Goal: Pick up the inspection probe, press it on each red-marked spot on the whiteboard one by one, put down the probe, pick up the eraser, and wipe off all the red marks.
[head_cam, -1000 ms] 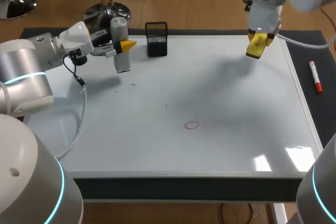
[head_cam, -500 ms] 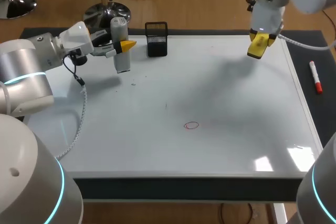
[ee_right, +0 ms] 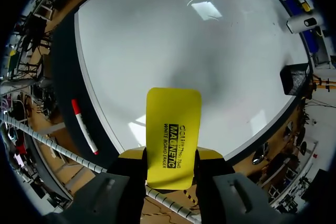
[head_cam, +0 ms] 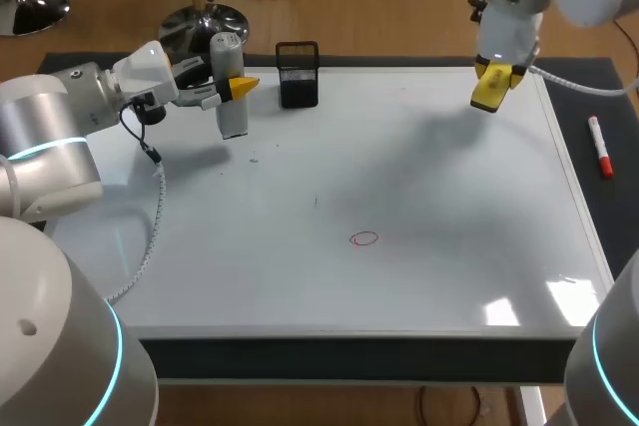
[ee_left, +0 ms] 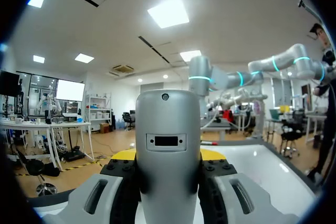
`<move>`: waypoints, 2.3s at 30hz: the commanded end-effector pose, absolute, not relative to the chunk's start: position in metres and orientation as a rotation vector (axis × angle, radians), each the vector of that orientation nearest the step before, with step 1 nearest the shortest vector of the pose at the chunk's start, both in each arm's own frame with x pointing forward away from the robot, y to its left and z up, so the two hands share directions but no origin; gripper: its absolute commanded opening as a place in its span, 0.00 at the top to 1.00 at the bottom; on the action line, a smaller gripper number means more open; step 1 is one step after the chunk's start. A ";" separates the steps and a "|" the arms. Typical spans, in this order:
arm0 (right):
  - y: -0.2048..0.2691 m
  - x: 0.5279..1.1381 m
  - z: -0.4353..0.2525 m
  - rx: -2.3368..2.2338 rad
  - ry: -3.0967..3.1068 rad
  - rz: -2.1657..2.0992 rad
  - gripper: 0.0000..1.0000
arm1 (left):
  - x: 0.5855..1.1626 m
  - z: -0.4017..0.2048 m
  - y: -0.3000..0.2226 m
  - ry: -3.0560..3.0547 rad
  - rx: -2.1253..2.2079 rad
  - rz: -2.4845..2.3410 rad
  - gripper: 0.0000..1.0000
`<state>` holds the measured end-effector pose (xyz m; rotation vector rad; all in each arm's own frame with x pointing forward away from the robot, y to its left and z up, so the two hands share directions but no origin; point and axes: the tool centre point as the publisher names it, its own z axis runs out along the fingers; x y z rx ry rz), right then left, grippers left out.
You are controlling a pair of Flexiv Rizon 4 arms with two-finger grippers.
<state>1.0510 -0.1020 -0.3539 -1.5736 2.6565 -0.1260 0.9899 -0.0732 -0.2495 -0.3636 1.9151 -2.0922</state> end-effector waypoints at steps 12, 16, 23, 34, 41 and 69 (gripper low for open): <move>-0.103 1.051 -0.353 -1.578 2.656 -0.131 1.00 | 0.940 -0.239 -0.139 1.991 -0.088 -2.168 1.00; -0.103 1.051 -0.353 -1.578 2.656 -0.131 1.00 | 0.920 -0.237 -0.166 1.978 0.004 -2.224 1.00; -0.103 1.051 -0.353 -1.578 2.656 -0.131 1.00 | 0.884 -0.246 -0.208 1.949 0.118 -2.307 1.00; -0.103 1.051 -0.353 -1.578 2.656 -0.131 1.00 | 0.840 -0.260 -0.252 1.943 0.203 -2.447 1.00; -0.103 1.051 -0.353 -1.578 2.656 -0.131 1.00 | 0.818 -0.262 -0.266 1.976 0.231 -2.496 1.00; -0.103 1.051 -0.353 -1.578 2.656 -0.131 1.00 | 0.774 -0.285 -0.286 2.030 0.217 -2.599 1.00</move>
